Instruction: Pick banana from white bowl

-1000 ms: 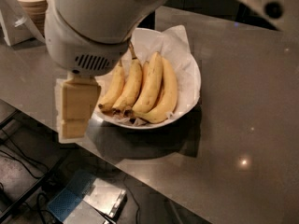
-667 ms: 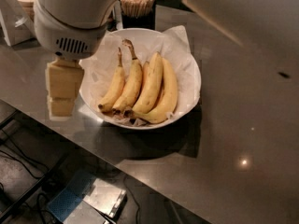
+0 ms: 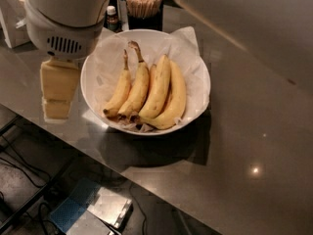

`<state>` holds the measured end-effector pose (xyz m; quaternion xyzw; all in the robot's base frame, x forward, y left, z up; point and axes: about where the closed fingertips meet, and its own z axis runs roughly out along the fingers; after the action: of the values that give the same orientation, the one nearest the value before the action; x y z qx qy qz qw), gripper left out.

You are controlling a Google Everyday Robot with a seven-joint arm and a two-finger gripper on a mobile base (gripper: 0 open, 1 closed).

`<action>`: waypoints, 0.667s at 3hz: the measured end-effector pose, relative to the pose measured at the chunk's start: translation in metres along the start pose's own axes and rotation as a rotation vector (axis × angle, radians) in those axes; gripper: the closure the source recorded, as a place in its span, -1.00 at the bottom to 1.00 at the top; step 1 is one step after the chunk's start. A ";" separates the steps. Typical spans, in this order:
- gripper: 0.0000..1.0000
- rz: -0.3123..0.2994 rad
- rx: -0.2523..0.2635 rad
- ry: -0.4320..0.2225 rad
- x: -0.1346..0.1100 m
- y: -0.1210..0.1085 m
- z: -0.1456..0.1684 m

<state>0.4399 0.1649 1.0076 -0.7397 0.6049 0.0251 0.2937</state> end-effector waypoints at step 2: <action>-1.00 0.151 -0.040 0.015 0.068 -0.023 0.027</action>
Offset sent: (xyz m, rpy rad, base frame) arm 0.0886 -0.0732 -0.0786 0.0255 0.2057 -0.1703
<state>0.4871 0.1196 0.9682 -0.6979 0.6605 0.0537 0.2718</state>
